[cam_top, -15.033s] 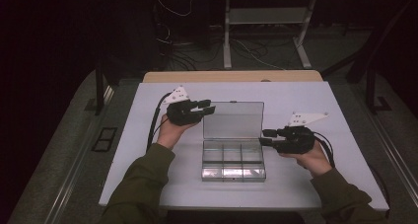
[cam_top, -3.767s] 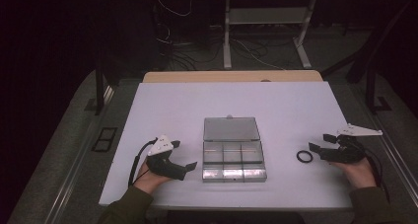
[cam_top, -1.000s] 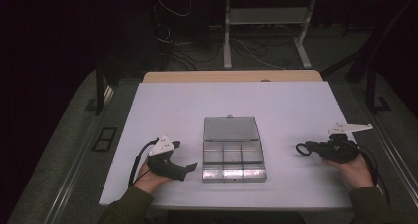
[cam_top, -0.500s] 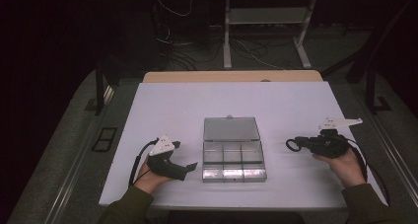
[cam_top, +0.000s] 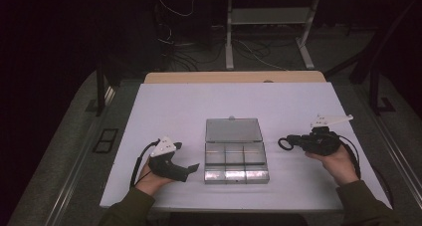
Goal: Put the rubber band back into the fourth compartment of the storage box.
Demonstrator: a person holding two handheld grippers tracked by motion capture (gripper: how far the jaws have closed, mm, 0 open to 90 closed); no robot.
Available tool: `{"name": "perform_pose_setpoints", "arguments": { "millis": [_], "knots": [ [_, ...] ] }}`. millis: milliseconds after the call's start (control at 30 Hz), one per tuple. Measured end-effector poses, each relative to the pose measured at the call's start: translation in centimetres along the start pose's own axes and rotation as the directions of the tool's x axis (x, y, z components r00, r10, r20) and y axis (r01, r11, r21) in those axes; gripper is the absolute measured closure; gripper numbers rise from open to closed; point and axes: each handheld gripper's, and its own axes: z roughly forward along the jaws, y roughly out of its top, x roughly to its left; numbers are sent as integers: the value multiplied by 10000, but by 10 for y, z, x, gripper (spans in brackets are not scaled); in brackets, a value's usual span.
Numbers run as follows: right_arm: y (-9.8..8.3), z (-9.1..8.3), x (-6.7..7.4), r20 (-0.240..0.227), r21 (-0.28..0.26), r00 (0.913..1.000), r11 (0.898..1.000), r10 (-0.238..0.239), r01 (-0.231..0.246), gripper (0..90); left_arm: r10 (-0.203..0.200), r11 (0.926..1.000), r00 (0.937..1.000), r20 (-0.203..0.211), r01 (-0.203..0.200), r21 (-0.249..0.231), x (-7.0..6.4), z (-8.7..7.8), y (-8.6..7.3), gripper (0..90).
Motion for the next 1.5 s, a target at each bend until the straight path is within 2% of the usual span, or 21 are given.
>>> {"name": "perform_pose_setpoints", "arguments": {
  "millis": [767,1500],
  "knots": [
    [23,30,27,-699,90,9948,9971,-744,752,860,-12,10000,10000,-59,12,-33,0,0,0,0],
    [42,60,55,-1497,203,9791,9896,-1376,1422,860,5,10000,10000,-48,-5,-29,0,0,0,5]
  ]
}}
